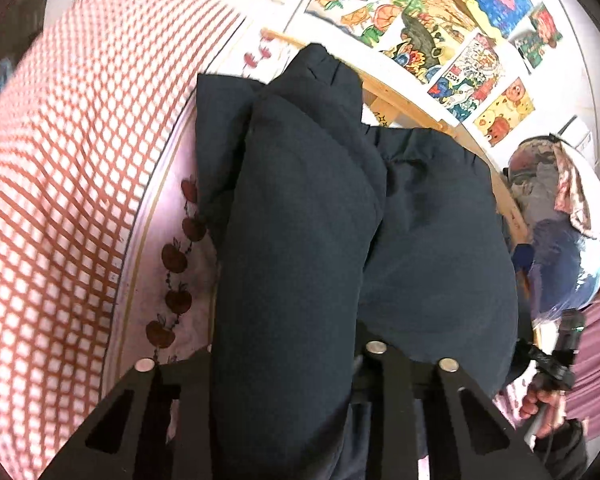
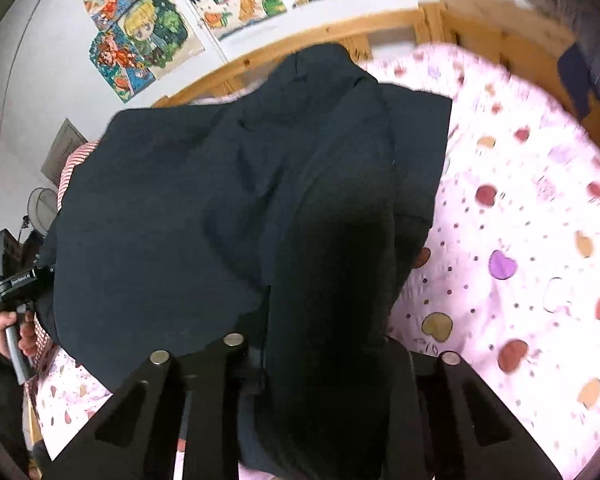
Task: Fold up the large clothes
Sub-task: 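Grasp the folded jacket edge with the left gripper and fold it over, then press the folded black jacket flat with both grippers and release it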
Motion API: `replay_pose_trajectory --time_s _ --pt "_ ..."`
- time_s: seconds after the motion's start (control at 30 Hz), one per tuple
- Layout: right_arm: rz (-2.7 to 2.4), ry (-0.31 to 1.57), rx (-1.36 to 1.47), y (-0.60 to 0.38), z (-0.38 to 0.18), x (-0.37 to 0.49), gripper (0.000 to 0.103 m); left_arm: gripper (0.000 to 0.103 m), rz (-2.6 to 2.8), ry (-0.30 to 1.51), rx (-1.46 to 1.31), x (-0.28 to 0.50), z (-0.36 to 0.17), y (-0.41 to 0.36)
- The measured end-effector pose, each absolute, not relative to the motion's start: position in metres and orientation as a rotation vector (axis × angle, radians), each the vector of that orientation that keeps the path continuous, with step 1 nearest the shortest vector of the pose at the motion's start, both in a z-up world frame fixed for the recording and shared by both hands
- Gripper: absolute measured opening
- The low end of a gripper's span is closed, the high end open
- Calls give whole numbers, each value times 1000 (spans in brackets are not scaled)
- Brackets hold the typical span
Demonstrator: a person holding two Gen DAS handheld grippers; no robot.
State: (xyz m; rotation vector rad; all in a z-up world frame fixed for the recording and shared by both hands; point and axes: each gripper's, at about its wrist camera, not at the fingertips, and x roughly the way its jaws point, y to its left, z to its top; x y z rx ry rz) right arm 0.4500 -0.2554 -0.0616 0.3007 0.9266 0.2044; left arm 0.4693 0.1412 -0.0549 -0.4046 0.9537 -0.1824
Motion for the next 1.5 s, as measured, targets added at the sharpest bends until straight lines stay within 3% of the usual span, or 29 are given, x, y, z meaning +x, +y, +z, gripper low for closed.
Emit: replay_pose_trajectory --time_s 0.37,0.7,0.87,1.2,1.5 --pt "193 747 255 -232 35 379 16 18 -132 846 -352 400 30 140" --pt "242 634 180 -242 80 262 15 15 -132 765 -294 307 78 158" --pt "257 611 153 -232 80 215 15 15 -136 743 -271 267 73 169" --pt "205 725 136 -239 38 206 16 15 -113 744 -183 235 10 174" --pt "166 760 90 -237 19 207 33 34 -48 697 -153 225 -3 174"
